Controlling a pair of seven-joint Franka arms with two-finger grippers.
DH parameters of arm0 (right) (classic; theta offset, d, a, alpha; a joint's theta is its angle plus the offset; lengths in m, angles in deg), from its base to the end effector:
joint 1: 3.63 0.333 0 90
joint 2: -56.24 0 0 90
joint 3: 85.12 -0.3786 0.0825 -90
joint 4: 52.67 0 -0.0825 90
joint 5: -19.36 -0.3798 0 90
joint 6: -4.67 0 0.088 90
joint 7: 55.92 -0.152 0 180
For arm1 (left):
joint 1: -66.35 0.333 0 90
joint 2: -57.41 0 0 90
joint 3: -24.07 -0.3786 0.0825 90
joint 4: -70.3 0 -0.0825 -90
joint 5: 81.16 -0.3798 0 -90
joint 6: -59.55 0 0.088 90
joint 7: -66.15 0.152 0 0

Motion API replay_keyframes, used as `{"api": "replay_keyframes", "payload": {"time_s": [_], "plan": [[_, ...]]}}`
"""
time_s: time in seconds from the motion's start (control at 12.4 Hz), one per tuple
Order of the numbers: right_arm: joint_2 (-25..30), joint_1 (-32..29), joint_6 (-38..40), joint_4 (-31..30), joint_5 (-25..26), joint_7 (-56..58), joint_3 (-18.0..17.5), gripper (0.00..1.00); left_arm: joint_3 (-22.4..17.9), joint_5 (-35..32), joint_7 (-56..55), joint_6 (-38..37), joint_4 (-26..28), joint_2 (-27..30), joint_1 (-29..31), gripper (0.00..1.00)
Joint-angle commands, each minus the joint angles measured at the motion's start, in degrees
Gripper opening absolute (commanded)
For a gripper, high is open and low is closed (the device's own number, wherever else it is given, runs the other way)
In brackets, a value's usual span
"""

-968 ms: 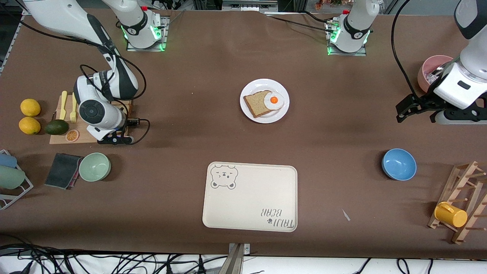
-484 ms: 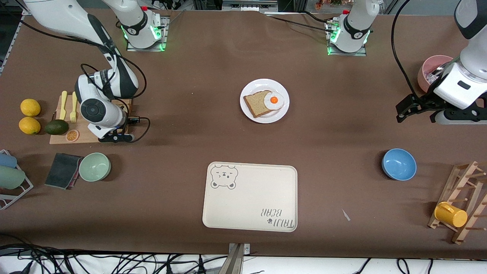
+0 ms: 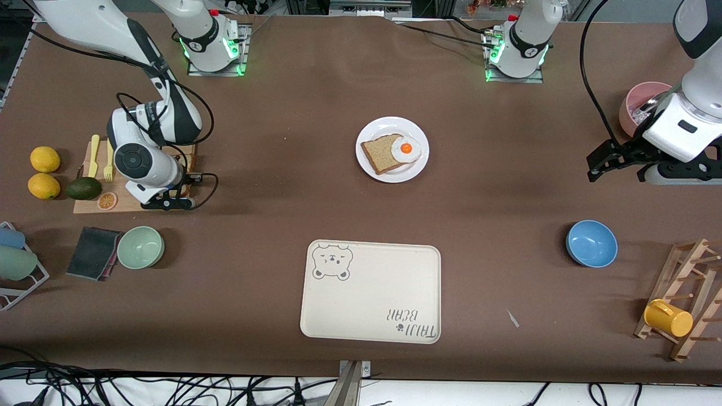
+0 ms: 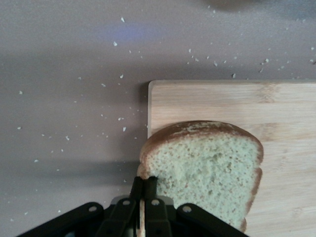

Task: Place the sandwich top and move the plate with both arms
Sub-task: 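Close the right gripper on the bread slice and lift it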

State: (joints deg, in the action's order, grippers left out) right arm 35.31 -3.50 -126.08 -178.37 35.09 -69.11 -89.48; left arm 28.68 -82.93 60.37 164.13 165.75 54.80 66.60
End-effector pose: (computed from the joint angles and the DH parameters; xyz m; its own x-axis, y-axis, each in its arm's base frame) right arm 0.5346 0.0268 0.2164 0.9689 0.0304 -0.2457 0.0774 -0.9799 0.1841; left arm 0.5906 -0.0401 0.5950 0.9931 0.0180 0.1157 0.0199 -0.9997 -0.0153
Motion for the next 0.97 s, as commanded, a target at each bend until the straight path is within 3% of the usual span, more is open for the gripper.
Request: {"api": "replay_keyframes", "payload": {"time_s": [0.0, 0.24, 0.32, 0.48, 0.89], "plan": [[0.9, 0.1, -1.1, -1.7, 0.7, -0.3, 0.2, 0.0, 0.4, -1.5, -0.4, -0.2, -1.0, -0.5, 0.2, 1.0], [0.9, 0.2, 0.7, 1.4, 0.7, 0.0, -0.4, 0.0, 0.4, -1.5, -0.4, -0.2, -1.0, -0.5, 0.2, 1.0], [0.9, 0.3, 4.8, 4.3, 0.8, 0.1, -0.8, 0.0, 0.4, -1.5, -0.4, -0.2, -1.1, -0.5, 0.2, 1.0], [0.9, 0.4, 12.9, 10.0, 0.8, -0.9, -3.9, 0.0, 0.4, -1.5, -0.4, -0.2, -1.1, -0.5, 0.2, 1.0], [0.9, 0.4, 22.7, 19.6, -0.2, -1.4, -11.4, 0.0, 0.4, -1.5, -0.4, -0.2, -1.0, -0.5, 0.2, 1.0]]}}
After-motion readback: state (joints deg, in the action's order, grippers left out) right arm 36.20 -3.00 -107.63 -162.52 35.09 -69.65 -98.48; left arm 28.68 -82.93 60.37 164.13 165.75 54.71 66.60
